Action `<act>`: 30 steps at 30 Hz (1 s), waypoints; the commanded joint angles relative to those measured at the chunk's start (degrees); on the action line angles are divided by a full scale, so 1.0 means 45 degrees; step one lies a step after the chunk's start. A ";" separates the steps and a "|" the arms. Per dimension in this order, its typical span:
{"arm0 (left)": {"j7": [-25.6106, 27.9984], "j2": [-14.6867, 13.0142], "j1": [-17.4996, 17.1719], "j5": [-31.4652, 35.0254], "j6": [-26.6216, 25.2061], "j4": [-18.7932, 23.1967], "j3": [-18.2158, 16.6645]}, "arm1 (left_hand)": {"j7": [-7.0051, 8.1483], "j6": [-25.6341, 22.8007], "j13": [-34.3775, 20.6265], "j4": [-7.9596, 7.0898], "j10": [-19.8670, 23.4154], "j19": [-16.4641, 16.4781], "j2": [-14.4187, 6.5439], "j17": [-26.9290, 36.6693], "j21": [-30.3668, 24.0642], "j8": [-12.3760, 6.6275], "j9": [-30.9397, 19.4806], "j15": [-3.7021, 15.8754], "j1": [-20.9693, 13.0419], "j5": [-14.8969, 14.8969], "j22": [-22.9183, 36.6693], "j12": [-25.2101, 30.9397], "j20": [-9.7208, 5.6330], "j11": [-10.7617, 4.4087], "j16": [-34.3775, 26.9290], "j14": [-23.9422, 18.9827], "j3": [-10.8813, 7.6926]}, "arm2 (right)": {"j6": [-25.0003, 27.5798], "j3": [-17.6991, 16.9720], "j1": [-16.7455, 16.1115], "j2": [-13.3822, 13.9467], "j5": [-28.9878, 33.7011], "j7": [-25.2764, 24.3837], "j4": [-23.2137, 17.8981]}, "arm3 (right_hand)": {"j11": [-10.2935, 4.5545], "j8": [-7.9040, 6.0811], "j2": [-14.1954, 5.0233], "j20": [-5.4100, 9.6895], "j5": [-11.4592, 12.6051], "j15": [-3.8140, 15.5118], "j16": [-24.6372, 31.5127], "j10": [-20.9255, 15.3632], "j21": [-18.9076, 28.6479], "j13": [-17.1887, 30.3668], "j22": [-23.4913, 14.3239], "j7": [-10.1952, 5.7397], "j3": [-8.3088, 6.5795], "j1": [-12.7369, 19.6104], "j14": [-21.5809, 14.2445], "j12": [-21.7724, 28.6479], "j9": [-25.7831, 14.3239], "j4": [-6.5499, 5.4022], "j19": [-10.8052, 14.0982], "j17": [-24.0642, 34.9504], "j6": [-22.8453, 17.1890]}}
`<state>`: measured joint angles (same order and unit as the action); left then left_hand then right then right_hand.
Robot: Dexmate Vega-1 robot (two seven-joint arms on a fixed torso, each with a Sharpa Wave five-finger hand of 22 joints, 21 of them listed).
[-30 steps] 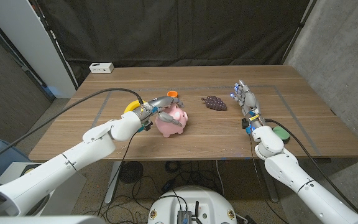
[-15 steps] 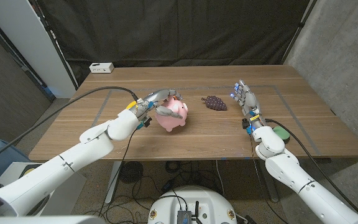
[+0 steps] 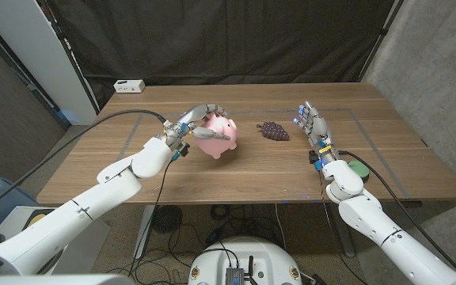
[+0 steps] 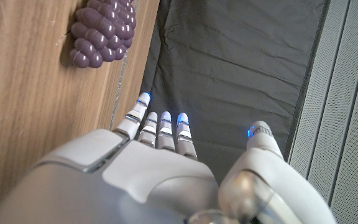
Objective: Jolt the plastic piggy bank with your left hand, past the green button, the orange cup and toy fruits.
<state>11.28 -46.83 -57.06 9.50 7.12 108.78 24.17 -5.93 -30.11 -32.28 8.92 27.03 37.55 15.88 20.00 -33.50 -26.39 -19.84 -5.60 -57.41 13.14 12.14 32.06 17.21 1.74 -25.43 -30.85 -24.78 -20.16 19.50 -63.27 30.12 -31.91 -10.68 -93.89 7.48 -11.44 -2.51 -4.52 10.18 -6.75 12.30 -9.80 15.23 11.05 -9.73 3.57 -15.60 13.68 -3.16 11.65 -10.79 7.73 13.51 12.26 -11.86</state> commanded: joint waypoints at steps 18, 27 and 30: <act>0.1254 0.0072 -0.1367 -0.0601 0.0904 0.0550 -0.1583 | -0.0083 -0.0216 -0.0308 0.0198 0.0220 0.2831 -0.4945 0.0136 -0.0287 -0.0218 -0.0246 0.1762 -0.5102 0.0081 0.0038 0.0209 -0.3119 -0.0077 0.0102 -0.2137 -0.0544 | -0.0263 0.0010 0.0083 0.0000 0.0034 0.0270 0.0070 | -0.0038 0.0024 -0.0068 0.0008 -0.0002 -0.0058 0.0025 -0.0003 -0.0159 0.0082 -0.0045 0.0045 -0.0015 0.0032 -0.0031 0.0010 -0.0048 0.0038 0.0075 0.0028 -0.0002; 0.1336 0.0268 -0.1440 -0.0563 0.1119 0.0383 -0.1578 | -0.0099 -0.0304 -0.0410 0.0197 0.0372 0.2753 -0.4949 0.0177 -0.0397 -0.0281 -0.0321 0.1770 -0.5116 0.0088 0.0036 0.0281 -0.3103 -0.0125 0.0145 -0.2193 -0.0569 | -0.0247 -0.0018 0.0008 0.0016 0.0038 0.0205 0.0003 | -0.0042 0.0027 -0.0073 0.0024 -0.0002 -0.0053 0.0025 -0.0009 -0.0192 0.0084 -0.0046 0.0069 -0.0010 0.0037 -0.0035 0.0012 -0.0049 0.0038 0.0089 0.0029 0.0007; 0.1518 0.0381 -0.1464 -0.0466 0.1302 0.0295 -0.1594 | -0.0121 -0.0392 -0.0474 0.0197 0.0488 0.2693 -0.4944 0.0200 -0.0464 -0.0333 -0.0368 0.1771 -0.5123 0.0096 0.0033 0.0333 -0.3099 -0.0245 0.0177 -0.2224 -0.0586 | -0.0230 -0.0036 -0.0021 0.0015 0.0005 0.0187 -0.0024 | -0.0043 0.0026 -0.0075 0.0029 -0.0003 -0.0059 0.0025 -0.0007 -0.0203 0.0085 -0.0046 0.0063 -0.0009 0.0039 -0.0035 0.0011 -0.0049 0.0039 0.0090 0.0029 0.0004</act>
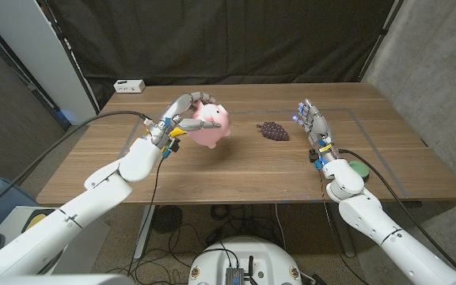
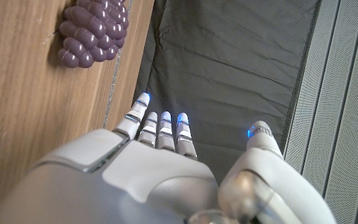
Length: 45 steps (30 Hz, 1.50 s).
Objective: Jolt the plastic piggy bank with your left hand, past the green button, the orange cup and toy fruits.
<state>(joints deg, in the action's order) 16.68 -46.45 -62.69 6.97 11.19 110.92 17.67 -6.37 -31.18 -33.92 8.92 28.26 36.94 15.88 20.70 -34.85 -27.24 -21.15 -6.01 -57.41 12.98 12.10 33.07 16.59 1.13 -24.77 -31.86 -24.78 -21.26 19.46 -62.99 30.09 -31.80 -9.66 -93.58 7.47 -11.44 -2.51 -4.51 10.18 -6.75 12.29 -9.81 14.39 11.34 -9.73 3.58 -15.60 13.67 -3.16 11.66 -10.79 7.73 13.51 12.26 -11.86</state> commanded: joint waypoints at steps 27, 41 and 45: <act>0.0889 0.3583 -0.2748 -0.6134 0.7778 -0.2130 -0.4555 | 0.0095 -0.0604 -0.0539 0.0145 0.0925 0.2375 -0.4997 0.0215 -0.0610 -0.0295 -0.0163 0.2057 -0.5040 0.0156 -0.0050 0.0411 -0.3073 -0.0575 0.0108 -0.2606 -0.0636 | 0.0204 0.0371 0.0938 -0.0127 -0.0427 0.1066 0.0989 | -0.0038 0.0028 -0.0095 0.0054 -0.0003 -0.0057 0.0026 -0.0003 -0.0095 0.0026 -0.0049 0.0083 -0.0002 0.0068 -0.0051 0.0007 -0.0049 0.0045 0.0158 0.0028 0.0013; -0.1930 0.5620 -0.2588 -1.2208 1.0053 -0.3766 -0.4600 | 0.0204 -0.0852 -0.0714 0.0132 0.1170 0.2195 -0.5036 0.0246 -0.0824 -0.0294 -0.0064 0.2393 -0.4971 0.0128 -0.0092 0.0487 -0.3234 -0.0695 0.0082 -0.2983 -0.0551 | 0.0116 0.0442 0.1226 -0.0110 -0.0539 0.1448 0.1192 | 0.0021 0.0025 -0.0106 0.0141 -0.0003 0.0040 0.0035 -0.0011 -0.0110 0.0028 -0.0050 0.0096 0.0001 0.0090 -0.0084 0.0010 -0.0049 0.0051 0.0285 0.0027 0.0008; -0.2534 0.6071 -0.2400 -1.3075 1.0056 -0.4284 -0.4527 | 0.0213 -0.0856 -0.0762 0.0097 0.1171 0.2157 -0.5016 0.0239 -0.0886 -0.0271 -0.0039 0.2382 -0.4874 0.0114 -0.0102 0.0480 -0.3292 -0.0715 0.0130 -0.2984 -0.0501 | 0.0075 0.0427 0.1256 -0.0014 -0.0394 0.1419 0.1052 | 0.0034 0.0016 -0.0105 0.0264 -0.0003 0.0156 0.0041 -0.0045 -0.0105 0.0029 -0.0049 0.0185 0.0004 0.0109 -0.0115 0.0022 -0.0050 0.0060 0.0401 0.0022 -0.0016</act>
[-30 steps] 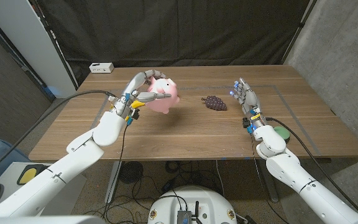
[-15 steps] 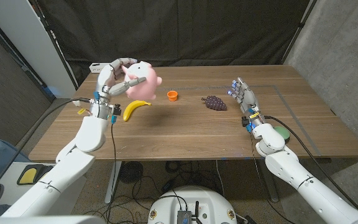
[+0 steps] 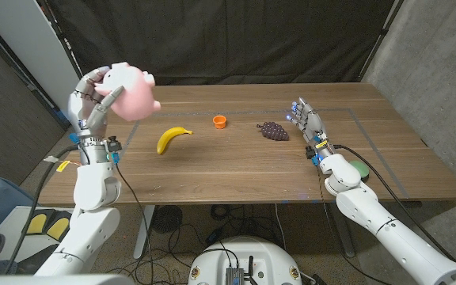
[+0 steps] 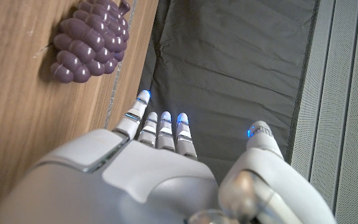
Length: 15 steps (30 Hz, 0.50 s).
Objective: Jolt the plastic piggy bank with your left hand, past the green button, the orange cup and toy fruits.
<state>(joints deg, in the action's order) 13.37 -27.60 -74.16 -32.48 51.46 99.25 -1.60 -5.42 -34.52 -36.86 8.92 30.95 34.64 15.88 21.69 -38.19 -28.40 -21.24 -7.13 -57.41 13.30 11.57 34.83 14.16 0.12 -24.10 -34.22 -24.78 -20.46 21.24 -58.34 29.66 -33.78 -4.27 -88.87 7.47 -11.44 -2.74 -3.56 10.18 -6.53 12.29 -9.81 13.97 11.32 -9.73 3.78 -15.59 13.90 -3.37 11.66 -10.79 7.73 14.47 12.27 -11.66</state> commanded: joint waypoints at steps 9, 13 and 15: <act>-0.2678 0.2554 0.0583 -0.5058 0.1098 -0.2498 -0.0214 | 0.0024 -0.0212 -0.0205 0.0090 0.0653 0.2600 -0.5029 0.0037 -0.0271 -0.0005 0.0029 0.2735 -0.4789 0.0031 -0.0010 0.0100 -0.2774 -0.0514 0.0017 -0.2550 -0.0448 | -0.0019 -0.0047 0.0125 0.0225 0.0141 0.0047 -0.0280 | 0.0124 0.0002 -0.0049 0.0191 -0.0005 0.0195 0.0045 -0.0117 -0.0044 0.0031 -0.0047 0.0205 0.0012 0.0078 -0.0102 0.0045 -0.0049 0.0069 0.0239 0.0016 -0.0107; -0.3296 0.2541 0.0871 -0.5181 0.1056 -0.2642 -0.0120 | 0.0042 -0.0197 -0.0236 0.0078 0.0649 0.2571 -0.5043 0.0051 -0.0311 0.0016 0.0043 0.2742 -0.4749 0.0029 -0.0018 0.0091 -0.2780 -0.0509 0.0034 -0.2562 -0.0437 | 0.0021 -0.0096 0.0021 0.0243 0.0128 -0.0079 -0.0387 | 0.0135 -0.0003 -0.0049 0.0204 -0.0005 0.0200 0.0040 -0.0132 -0.0062 0.0030 -0.0047 0.0241 0.0015 0.0084 -0.0101 0.0049 -0.0048 0.0070 0.0240 0.0014 -0.0125; -0.3389 0.2394 0.1016 -0.4767 0.0960 -0.2627 -0.0019 | 0.0047 -0.0194 -0.0260 0.0077 0.0635 0.2536 -0.5055 0.0063 -0.0335 0.0025 0.0050 0.2771 -0.4731 0.0027 -0.0024 0.0079 -0.2784 -0.0545 0.0038 -0.2584 -0.0430 | -0.0019 -0.0119 -0.0049 0.0259 0.0153 -0.0125 -0.0422 | 0.0142 -0.0004 -0.0051 0.0210 -0.0004 0.0200 0.0039 -0.0145 -0.0068 0.0029 -0.0047 0.0245 0.0015 0.0088 -0.0102 0.0052 -0.0048 0.0071 0.0246 0.0014 -0.0128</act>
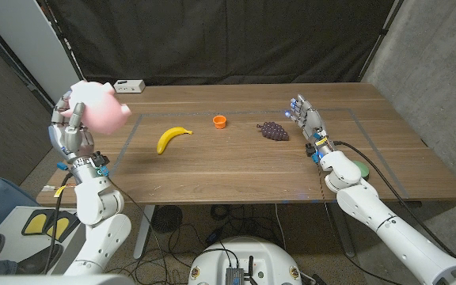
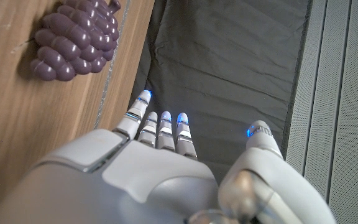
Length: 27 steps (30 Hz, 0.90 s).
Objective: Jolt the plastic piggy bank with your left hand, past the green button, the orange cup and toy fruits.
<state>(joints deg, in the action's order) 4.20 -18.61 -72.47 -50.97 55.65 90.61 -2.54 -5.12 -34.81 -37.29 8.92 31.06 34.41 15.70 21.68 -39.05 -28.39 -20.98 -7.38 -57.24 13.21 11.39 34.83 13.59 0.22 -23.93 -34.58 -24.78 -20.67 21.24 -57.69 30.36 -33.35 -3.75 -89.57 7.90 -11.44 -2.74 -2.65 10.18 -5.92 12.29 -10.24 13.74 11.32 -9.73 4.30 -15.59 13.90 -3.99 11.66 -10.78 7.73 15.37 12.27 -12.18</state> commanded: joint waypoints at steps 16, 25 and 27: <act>0.0142 -0.1044 0.2750 0.7322 -0.1855 0.0280 0.1581 | 0.0048 -0.0242 -0.0305 0.0085 0.0687 0.2240 -0.5022 0.0155 -0.0258 0.0036 0.0040 0.2859 -0.4603 0.0045 -0.0026 0.0039 -0.2663 -0.0513 0.0059 -0.2576 -0.0377 | -0.0092 -0.0483 -0.1110 0.0229 0.0145 -0.1004 -0.0945 | 0.0043 -0.0004 -0.0061 0.0032 -0.0004 0.0052 0.0028 -0.0065 -0.0062 0.0028 -0.0045 0.0156 0.0022 0.0102 0.0040 0.0050 -0.0046 0.0069 0.0078 0.0011 -0.0032; 0.2272 -0.2305 0.3239 1.5147 -0.6193 0.2907 0.2403 | 0.0060 -0.0341 -0.0369 0.0131 0.0742 0.2066 -0.5003 0.0173 -0.0311 0.0023 0.0064 0.2886 -0.4595 0.0047 -0.0043 0.0003 -0.2613 -0.0408 0.0075 -0.2622 -0.0362 | -0.0239 -0.0618 -0.1383 0.0258 0.0158 -0.1108 -0.1094 | 0.0038 0.0003 -0.0070 0.0039 -0.0004 0.0051 0.0023 -0.0053 -0.0094 0.0027 -0.0045 0.0160 0.0027 0.0108 0.0040 0.0041 -0.0045 0.0066 0.0087 0.0011 -0.0025; 0.2427 -0.2794 0.3242 1.6723 -0.7335 0.3667 0.2681 | 0.0058 -0.0372 -0.0372 0.0144 0.0773 0.2028 -0.4997 0.0177 -0.0324 0.0013 0.0061 0.2897 -0.4602 0.0046 -0.0047 -0.0006 -0.2592 -0.0420 0.0078 -0.2628 -0.0358 | -0.0166 -0.0651 -0.1429 0.0266 0.0102 -0.1155 -0.1164 | 0.0033 -0.0001 -0.0072 0.0034 -0.0005 0.0053 0.0024 -0.0057 -0.0099 0.0027 -0.0045 0.0153 0.0028 0.0109 0.0035 0.0041 -0.0045 0.0066 0.0091 0.0011 -0.0035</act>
<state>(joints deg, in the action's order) 6.32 -24.29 -60.58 -21.36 43.89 94.43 4.91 -4.80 -35.74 -37.30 8.92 31.26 33.59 14.82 22.22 -40.00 -28.16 -20.72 -7.68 -56.34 12.96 11.06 34.80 12.16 0.41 -23.66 -34.92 -24.78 -21.31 19.19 -62.35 31.34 -32.64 -7.88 -93.42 7.90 -11.44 -2.73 -2.66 10.18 -5.92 12.30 -10.23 13.30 11.31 -9.72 4.92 -15.39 13.90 -3.98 11.66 -10.79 7.93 15.36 12.26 -12.18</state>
